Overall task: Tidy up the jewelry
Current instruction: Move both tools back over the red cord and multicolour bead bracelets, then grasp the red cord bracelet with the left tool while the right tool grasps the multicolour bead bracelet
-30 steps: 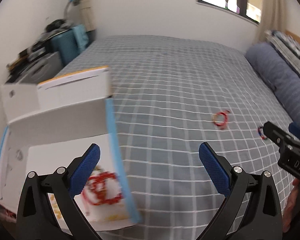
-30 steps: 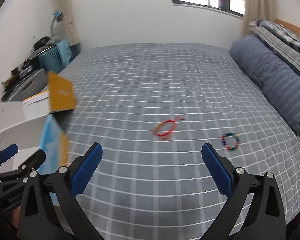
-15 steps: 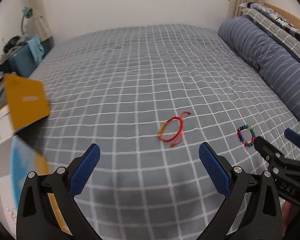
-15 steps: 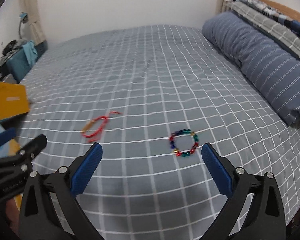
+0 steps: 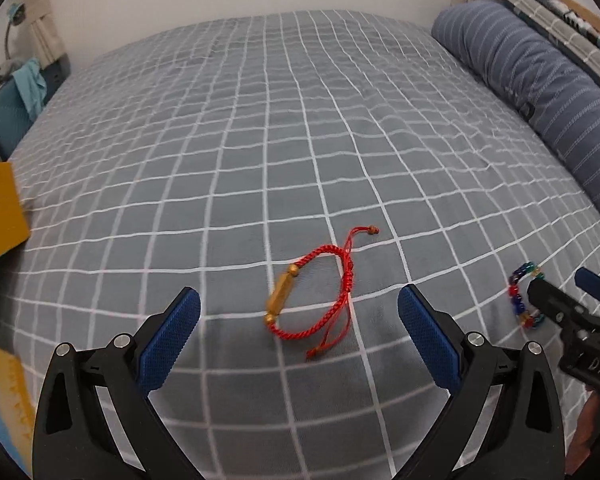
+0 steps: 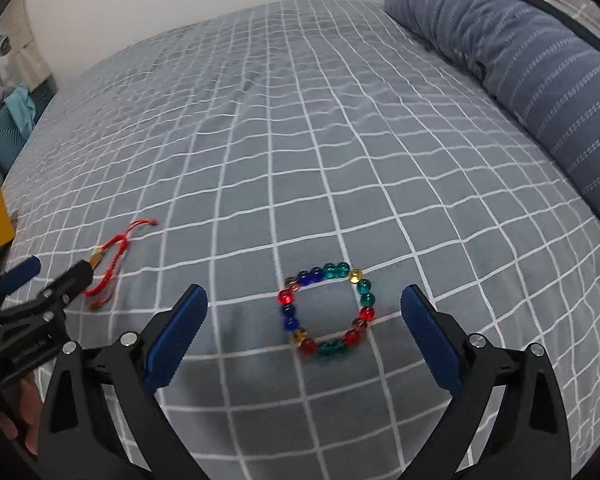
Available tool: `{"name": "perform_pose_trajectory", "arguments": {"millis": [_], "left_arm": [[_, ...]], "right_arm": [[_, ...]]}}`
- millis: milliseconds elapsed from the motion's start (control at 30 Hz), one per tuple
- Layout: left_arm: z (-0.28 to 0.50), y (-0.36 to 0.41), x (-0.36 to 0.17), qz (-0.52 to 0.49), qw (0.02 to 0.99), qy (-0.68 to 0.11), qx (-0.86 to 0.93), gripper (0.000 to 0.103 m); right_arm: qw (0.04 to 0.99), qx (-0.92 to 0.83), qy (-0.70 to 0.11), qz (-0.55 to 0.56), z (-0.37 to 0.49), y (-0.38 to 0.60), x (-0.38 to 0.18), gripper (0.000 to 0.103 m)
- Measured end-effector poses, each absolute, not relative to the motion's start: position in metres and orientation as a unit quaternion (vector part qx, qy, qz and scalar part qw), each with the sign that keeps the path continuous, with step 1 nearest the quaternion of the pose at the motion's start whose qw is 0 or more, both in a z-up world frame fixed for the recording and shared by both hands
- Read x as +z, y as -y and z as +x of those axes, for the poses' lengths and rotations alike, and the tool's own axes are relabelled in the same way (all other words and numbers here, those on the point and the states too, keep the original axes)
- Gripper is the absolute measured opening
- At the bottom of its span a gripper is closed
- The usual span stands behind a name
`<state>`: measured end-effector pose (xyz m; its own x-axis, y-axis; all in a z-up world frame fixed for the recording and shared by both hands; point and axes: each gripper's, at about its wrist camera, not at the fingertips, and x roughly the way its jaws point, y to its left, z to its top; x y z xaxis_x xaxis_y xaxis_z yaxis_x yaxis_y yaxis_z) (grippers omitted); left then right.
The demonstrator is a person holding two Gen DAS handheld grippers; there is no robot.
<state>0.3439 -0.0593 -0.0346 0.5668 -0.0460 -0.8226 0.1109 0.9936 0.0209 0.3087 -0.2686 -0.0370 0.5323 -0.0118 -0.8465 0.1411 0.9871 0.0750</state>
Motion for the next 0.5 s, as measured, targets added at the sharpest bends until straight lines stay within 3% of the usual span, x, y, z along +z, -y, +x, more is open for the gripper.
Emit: {"name": "perform_pose_trajectory", "arguments": {"millis": [400, 467, 500], "left_arm": [[0.365, 0.062, -0.073, 0.041, 0.876, -0.478, -0.056, 0.095], [0.365, 0.061, -0.073, 0.039, 0.875, -0.480, -0.058, 0.091], [0.366, 0.061, -0.073, 0.041, 0.873, -0.482, -0.059, 0.084]], "right_arm": [[0.856, -0.060, -0.507, 0.079, 0.319, 0.282, -0.065, 0.075], [0.854, -0.062, -0.510, 0.078, 0.320, 0.282, -0.067, 0.070], [0.854, -0.061, -0.510, 0.080, 0.320, 0.283, -0.067, 0.068]]}}
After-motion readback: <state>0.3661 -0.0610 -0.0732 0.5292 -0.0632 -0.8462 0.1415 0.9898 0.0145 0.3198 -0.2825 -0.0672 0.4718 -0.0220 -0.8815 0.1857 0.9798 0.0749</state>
